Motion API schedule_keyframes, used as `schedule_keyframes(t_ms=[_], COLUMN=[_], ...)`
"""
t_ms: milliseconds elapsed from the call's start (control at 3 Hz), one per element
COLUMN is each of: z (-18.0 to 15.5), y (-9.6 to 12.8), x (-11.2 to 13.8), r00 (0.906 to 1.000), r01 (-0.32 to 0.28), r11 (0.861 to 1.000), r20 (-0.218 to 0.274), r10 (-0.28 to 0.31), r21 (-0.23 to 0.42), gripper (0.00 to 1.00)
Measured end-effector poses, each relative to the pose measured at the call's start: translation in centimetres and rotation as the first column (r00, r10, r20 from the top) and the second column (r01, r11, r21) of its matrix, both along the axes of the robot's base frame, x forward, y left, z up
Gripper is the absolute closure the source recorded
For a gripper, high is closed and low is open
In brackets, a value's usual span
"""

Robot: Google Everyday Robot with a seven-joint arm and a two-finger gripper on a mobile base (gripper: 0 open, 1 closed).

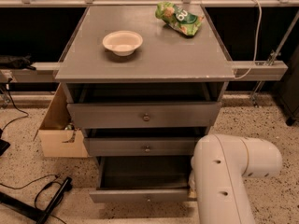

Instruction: Open bottom drawer

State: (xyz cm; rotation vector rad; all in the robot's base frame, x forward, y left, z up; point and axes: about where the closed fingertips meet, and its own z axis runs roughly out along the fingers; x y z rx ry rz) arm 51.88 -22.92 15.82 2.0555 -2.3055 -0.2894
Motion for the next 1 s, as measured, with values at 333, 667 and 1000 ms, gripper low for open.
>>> schedule_keyframes(t_ms=[333,667,1000], z=[0.3,2.5,9.0], y=[-0.1,-0.6,-2.7], x=[0.1,-0.9,-2.7], r00=[1.0,0.9998,0.9907], r01=[-0.002,0.003,0.089], r11=[1.0,1.0,0.995], r20=[0.009,0.019,0.098], r10=[0.002,-0.003,-0.094], r21=[0.007,0.02,0.05], gripper=[0.12,0.0,0.0])
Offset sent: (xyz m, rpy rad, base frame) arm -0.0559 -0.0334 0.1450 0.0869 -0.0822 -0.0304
